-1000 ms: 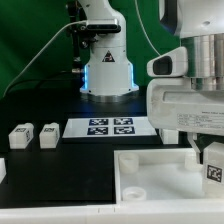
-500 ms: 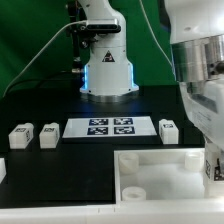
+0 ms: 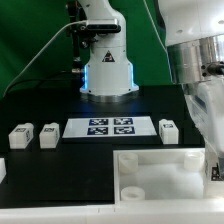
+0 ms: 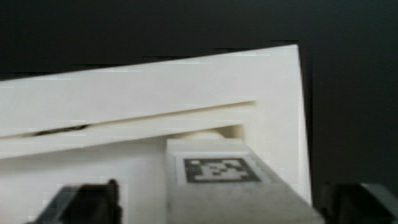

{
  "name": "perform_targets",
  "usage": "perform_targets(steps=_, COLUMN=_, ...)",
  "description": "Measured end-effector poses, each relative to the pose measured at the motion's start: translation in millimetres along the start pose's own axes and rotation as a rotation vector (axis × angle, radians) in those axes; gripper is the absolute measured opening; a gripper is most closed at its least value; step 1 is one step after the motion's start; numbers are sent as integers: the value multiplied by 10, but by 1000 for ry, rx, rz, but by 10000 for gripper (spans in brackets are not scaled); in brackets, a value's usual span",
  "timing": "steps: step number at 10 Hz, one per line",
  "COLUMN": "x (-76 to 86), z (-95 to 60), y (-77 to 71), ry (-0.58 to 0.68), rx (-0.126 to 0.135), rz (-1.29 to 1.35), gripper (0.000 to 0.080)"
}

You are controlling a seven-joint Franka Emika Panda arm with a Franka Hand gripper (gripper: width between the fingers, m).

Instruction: Assemble one leg

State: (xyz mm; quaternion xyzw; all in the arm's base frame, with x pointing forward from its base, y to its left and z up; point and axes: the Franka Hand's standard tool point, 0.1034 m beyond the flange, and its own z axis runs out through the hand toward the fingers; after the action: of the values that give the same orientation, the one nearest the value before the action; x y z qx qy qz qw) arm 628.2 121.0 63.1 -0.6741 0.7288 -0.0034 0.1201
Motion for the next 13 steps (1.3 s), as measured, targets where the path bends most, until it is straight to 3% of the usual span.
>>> perform_targets(steps=1, x=-13, z=18, y=31, ry=10, rx=-8, rz=-181, gripper=619)
perform_targets(steps=2, x=8, z=23, y=30, ry=11, rx=-8, rz=-335, gripper=640)
perform_targets(steps=4, x=36, z=21, y=24, ry=24, rx=-18, rz=-686, gripper=648)
perform_targets(steps=10, x=121, z=9, y=-1, ry=47, rx=-48, rz=-1259, gripper=639)
perform_targets(steps=12, x=129, z=10, y=0, ry=50, rx=-51, rz=-1248, gripper=296)
perform_targets(steps=13, x=132, z=6, y=9, ry=48, rx=-55, rz=-1257, gripper=296)
